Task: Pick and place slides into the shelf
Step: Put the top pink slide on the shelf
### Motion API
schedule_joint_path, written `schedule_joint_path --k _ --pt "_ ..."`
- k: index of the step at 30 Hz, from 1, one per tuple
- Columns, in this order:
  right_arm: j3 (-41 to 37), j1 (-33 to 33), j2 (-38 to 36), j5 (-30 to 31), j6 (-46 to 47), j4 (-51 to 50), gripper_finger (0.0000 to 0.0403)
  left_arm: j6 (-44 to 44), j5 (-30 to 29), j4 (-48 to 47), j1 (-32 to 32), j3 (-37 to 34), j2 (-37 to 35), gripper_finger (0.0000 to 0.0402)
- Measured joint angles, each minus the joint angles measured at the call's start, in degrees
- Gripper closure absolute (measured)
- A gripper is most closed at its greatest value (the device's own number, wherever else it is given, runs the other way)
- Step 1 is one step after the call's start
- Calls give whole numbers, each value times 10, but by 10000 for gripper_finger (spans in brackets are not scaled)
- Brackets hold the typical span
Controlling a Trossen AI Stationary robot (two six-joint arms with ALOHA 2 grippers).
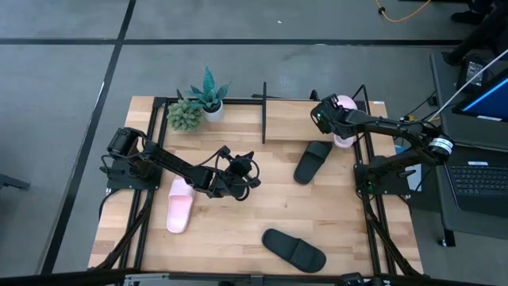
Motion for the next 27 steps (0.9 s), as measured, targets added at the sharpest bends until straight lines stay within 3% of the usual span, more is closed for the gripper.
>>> schedule_joint_path --k 20,27 --pt "-3 -20 0 0 -17 -18 392 0 2 0 0 0 0 402" --pt "-3 -30 0 1 6 -30 328 0 2 0 0 0 0 402"
